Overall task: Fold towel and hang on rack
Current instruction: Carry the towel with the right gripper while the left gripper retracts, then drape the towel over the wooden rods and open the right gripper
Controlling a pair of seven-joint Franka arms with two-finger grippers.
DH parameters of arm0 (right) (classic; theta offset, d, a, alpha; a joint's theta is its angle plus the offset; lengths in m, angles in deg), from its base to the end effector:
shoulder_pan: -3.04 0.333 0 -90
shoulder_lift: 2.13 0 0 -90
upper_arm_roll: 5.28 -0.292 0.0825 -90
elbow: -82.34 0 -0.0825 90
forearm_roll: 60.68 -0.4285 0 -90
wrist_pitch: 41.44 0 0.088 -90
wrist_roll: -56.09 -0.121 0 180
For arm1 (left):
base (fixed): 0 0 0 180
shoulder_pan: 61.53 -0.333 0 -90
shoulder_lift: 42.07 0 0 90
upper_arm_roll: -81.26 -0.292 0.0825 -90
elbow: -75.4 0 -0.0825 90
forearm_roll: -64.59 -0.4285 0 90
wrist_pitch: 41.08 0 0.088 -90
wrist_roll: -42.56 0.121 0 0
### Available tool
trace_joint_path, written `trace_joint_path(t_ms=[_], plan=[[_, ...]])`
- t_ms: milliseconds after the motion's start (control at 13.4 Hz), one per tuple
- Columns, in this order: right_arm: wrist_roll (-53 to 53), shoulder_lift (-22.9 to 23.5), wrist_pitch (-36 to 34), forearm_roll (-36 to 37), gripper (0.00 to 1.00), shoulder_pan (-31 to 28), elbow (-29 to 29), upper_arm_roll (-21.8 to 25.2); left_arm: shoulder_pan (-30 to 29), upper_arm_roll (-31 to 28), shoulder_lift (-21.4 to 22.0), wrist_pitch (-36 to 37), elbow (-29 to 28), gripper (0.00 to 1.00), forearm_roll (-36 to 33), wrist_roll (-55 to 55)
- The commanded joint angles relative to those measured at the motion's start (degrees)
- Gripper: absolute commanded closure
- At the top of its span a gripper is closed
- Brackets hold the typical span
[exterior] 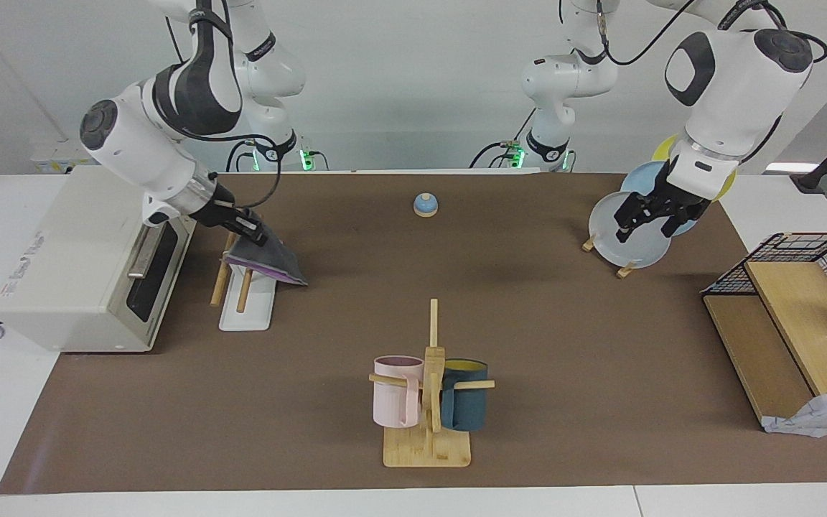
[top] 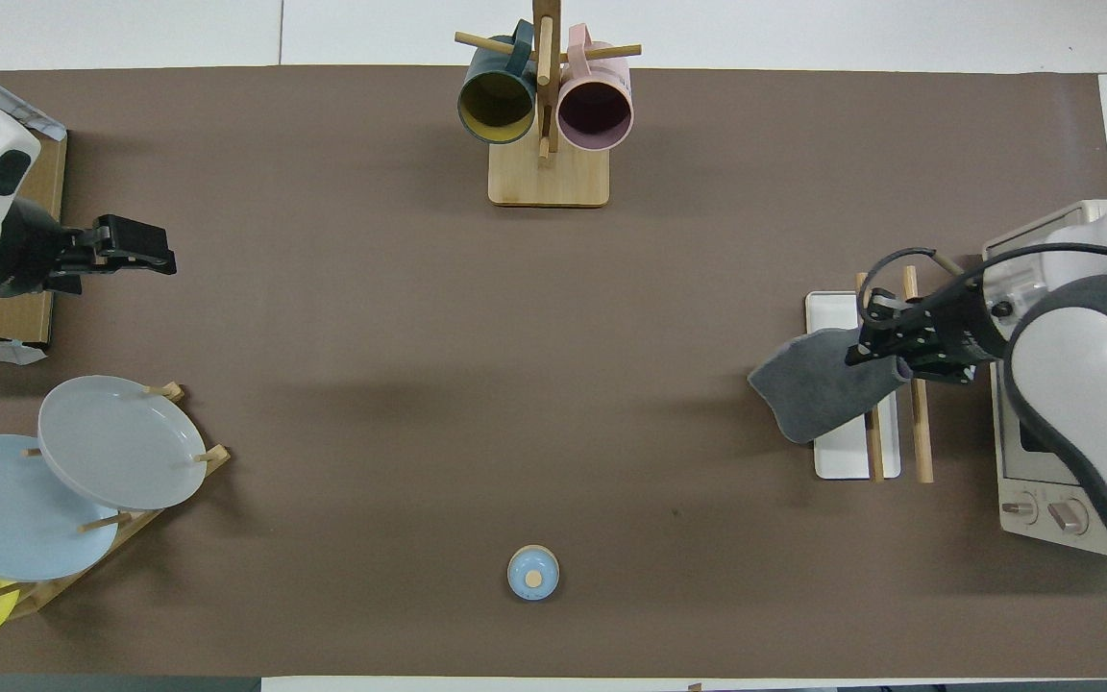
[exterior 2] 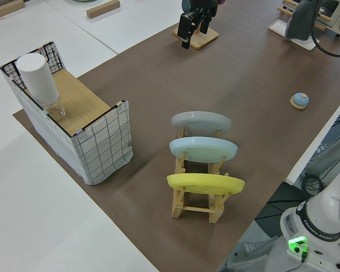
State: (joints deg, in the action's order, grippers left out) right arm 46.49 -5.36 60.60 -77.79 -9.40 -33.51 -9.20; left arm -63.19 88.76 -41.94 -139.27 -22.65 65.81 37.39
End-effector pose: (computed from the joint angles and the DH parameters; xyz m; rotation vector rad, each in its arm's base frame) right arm 0.5574 -0.0535 0.4093 -2.7910 0.5754 0.2672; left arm 0.6028 -0.0640 0.5273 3.1204 -0.0136 0.0042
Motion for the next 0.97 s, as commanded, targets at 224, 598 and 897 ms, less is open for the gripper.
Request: trace_joint_path(t_ms=[224,598,897], plan=[[8.37,-1.25,0.7,8.22,1.0,-1.27,-1.04,-1.0,0.35,-2.23,1.63,4.59,1.91,0.0,-1.14,2.1],[11.27,-1.43,2.02,10.87,1.0,-1.27,-1.48,-1.0,0.26,-2.14,1.98,4.07,1.47,0.0,-0.87,1.48],[11.54,-1.34,1.84,12.89,0.0,-1.18,-1.22,-1.08,0.35,-1.88,2.07,3.63,1.29,0.0,-0.96,1.74]])
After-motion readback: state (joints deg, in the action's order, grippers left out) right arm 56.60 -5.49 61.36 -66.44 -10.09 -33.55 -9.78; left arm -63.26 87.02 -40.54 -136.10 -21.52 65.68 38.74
